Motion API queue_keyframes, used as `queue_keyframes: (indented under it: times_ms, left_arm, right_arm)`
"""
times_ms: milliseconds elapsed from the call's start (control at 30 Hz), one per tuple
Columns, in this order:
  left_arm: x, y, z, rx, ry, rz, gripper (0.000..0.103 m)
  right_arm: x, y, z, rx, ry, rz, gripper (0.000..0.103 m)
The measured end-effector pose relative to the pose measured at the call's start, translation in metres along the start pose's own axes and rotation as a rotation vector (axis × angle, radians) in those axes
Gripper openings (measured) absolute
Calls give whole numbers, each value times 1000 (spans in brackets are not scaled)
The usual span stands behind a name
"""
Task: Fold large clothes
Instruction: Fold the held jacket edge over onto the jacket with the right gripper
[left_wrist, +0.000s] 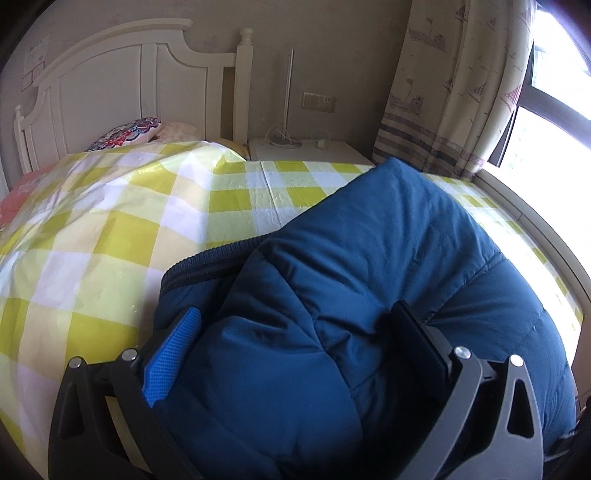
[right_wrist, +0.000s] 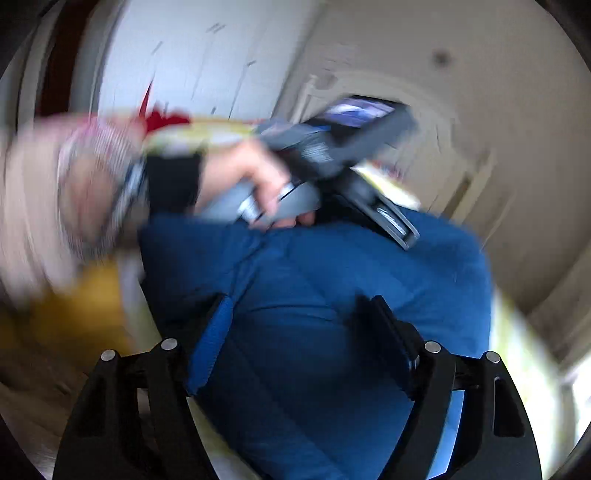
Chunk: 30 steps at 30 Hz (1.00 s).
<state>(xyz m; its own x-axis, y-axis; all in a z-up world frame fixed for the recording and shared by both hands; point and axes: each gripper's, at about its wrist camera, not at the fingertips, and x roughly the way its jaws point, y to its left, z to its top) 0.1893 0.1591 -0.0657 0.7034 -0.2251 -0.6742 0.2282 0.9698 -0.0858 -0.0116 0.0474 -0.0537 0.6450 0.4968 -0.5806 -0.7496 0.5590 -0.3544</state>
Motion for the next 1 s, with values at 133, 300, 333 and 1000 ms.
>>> queue_keyframes:
  times_ms: [133, 300, 333, 1000]
  left_arm:
    - [-25, -17, 16, 47, 91, 232, 101]
    - [-82, -40, 19, -36, -3, 244, 101]
    - [-79, -44, 11, -40, 8, 282, 101]
    - [-51, -1, -49, -255, -77, 195, 101]
  right_arm:
    - [2, -21, -2, 87, 18, 84, 76]
    - [3, -20, 0, 74, 20, 66, 76]
    - [3, -22, 0, 80, 19, 69, 76]
    - [22, -234, 37, 487, -86, -10, 56]
